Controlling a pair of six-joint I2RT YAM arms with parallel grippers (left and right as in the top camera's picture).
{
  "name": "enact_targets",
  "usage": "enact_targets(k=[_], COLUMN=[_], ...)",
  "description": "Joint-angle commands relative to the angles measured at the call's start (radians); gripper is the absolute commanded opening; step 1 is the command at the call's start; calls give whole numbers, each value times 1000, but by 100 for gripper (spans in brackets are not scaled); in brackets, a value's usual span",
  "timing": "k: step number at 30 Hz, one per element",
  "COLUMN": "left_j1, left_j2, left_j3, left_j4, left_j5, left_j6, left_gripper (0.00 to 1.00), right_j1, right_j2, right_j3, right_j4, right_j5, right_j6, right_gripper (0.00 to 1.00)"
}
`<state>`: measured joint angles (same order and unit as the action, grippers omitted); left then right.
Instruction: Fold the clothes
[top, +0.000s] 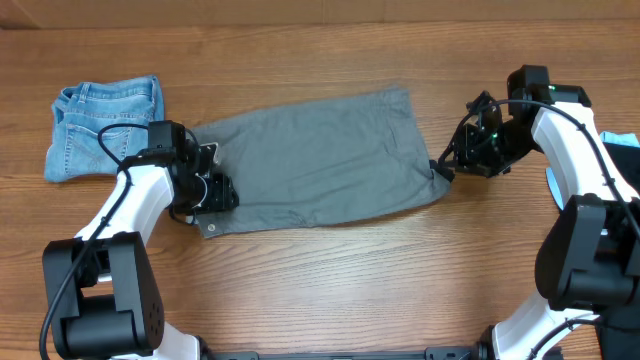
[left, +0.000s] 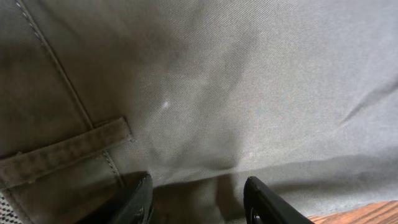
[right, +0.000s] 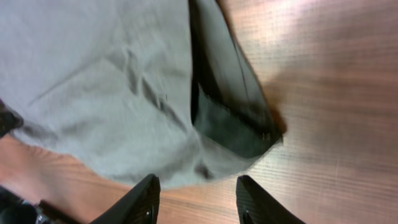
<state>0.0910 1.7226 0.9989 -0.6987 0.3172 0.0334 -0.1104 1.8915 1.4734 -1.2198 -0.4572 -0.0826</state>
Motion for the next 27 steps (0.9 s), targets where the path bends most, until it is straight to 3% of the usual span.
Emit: enact_targets(k=[1, 9, 15, 17, 18, 22, 27], left_j1=[-2, -2, -2, -2, -2, -2, -2], left_j2=[11, 11, 11, 11, 11, 11, 11], left_j3=[-16, -16, -16, -16, -16, -16, -16], left_j4=[-1, 0, 0, -1, -1, 0, 0], left_j5=[-14, -13, -13, -13, -13, -13, -13], left_j6=[19, 19, 19, 19, 19, 19, 19], left_gripper=[52, 53, 54, 54, 54, 55, 55], right_j1=[11, 51, 124, 154, 168, 182, 138], right_j2=[-31, -31, -31, -31, -31, -31, -37], right_j3=[3, -146, -245, -272, -280, -266, -176], right_j4=[-20, 146, 333, 374, 381, 345, 206], right_j5=[38, 90, 90, 90, 96, 122, 114], right_j6=[16, 88, 105, 110, 110, 110, 92], right_gripper=[44, 49, 62, 62, 58, 14, 4])
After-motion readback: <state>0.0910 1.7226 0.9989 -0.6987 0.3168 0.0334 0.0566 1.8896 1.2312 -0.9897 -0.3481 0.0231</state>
